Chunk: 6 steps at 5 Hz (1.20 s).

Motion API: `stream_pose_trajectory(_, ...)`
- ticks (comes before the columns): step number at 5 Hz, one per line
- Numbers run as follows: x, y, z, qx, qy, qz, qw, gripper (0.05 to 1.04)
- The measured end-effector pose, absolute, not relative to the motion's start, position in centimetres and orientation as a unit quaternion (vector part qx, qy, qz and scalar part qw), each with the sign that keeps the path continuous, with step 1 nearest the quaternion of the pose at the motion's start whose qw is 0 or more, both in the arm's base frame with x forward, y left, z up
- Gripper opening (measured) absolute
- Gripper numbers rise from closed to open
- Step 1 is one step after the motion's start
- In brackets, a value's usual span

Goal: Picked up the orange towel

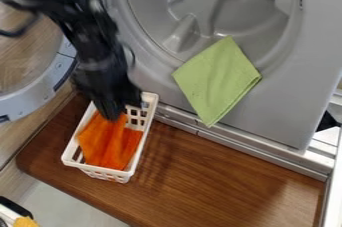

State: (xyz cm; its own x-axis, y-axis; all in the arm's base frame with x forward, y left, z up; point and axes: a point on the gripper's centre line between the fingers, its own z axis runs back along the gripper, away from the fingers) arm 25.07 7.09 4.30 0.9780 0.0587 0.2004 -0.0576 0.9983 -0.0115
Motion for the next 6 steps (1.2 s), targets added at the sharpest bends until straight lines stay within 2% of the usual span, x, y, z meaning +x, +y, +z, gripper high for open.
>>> stream_pose_trajectory(1,25.1,4.9,9.2,-0.044,-0.167,-0.021,0.985,0.05)
stream_pose_trajectory(2,25.1,1.7,13.5,-0.131,-0.181,-0.076,0.972,0.071)
stream_pose_trajectory(3,25.3,3.3,11.9,-0.098,-0.145,0.007,0.985,0.215)
stream_pose_trajectory(4,25.4,7.8,6.8,-0.036,-0.094,0.065,0.993,0.474)
stream_pose_trajectory(5,24.8,8.2,2.1,-0.028,-0.072,0.073,0.994,0.791)
stream_pose_trajectory(6,24.5,6.5,-0.8,-0.014,-0.055,0.089,0.994,1.001)
